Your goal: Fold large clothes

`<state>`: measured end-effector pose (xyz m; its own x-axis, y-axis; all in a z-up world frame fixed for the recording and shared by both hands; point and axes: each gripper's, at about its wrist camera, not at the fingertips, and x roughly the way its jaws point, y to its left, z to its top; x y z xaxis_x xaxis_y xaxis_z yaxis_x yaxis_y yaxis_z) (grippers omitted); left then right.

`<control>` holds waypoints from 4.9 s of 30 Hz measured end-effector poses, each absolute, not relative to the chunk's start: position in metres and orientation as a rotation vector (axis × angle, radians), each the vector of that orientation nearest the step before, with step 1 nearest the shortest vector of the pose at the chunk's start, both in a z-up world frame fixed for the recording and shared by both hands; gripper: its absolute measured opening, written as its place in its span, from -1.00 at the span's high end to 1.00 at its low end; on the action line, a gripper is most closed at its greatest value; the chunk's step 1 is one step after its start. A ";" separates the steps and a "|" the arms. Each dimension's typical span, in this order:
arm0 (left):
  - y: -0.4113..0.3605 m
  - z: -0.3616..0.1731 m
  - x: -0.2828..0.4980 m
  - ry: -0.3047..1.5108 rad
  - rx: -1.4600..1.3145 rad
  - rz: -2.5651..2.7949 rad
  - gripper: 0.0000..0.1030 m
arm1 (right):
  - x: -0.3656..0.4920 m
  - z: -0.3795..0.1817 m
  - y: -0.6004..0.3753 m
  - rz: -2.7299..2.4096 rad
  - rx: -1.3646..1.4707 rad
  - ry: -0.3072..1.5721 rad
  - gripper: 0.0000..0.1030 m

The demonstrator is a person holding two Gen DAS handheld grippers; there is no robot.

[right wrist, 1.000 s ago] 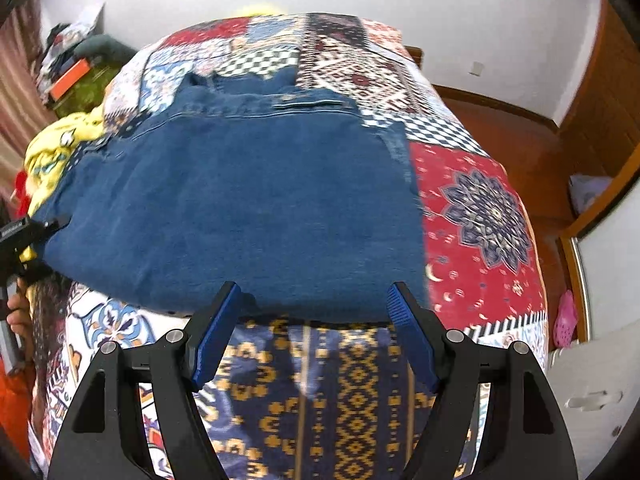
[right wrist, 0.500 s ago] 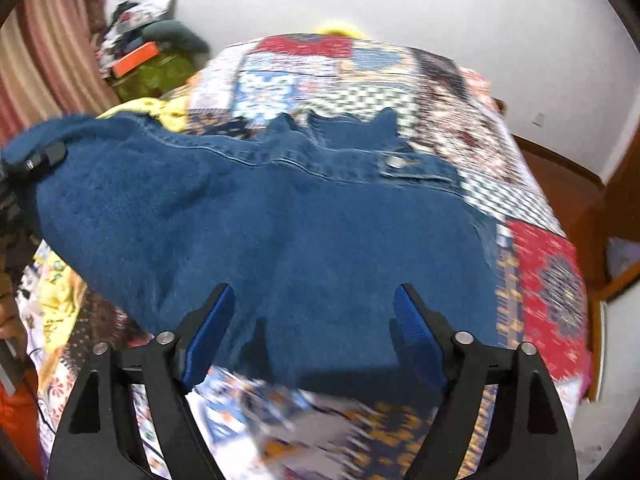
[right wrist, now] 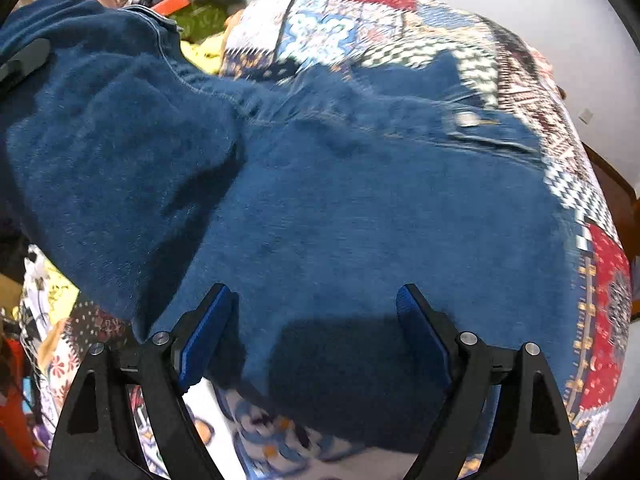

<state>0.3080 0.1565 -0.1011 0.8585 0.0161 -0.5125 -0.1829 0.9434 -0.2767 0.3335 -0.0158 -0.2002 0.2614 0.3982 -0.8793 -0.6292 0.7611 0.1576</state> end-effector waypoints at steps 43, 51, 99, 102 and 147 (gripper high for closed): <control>0.005 -0.144 0.333 0.837 0.058 -0.198 -0.36 | 0.335 -0.134 -0.195 0.487 0.113 0.967 -0.60; 0.034 -0.198 0.339 1.019 0.029 -0.152 -0.39 | 0.340 -0.189 -0.192 0.471 0.075 1.133 -0.60; 0.102 -0.265 0.471 1.174 -0.705 -0.393 -0.74 | 0.455 -0.256 -0.167 0.821 0.378 1.376 -0.67; 0.094 -0.262 0.472 1.168 -0.669 -0.362 -0.58 | 0.453 -0.250 -0.166 0.813 0.398 1.371 -0.38; 0.369 -0.236 0.414 0.975 -0.751 0.004 -0.02 | 0.442 -0.211 0.133 0.899 0.141 1.179 0.39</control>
<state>0.4137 0.3694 -0.2356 0.5820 -0.3192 -0.7479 -0.3250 0.7518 -0.5737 0.4424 0.1330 -0.2109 0.0895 0.6701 -0.7369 -0.5325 0.6574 0.5331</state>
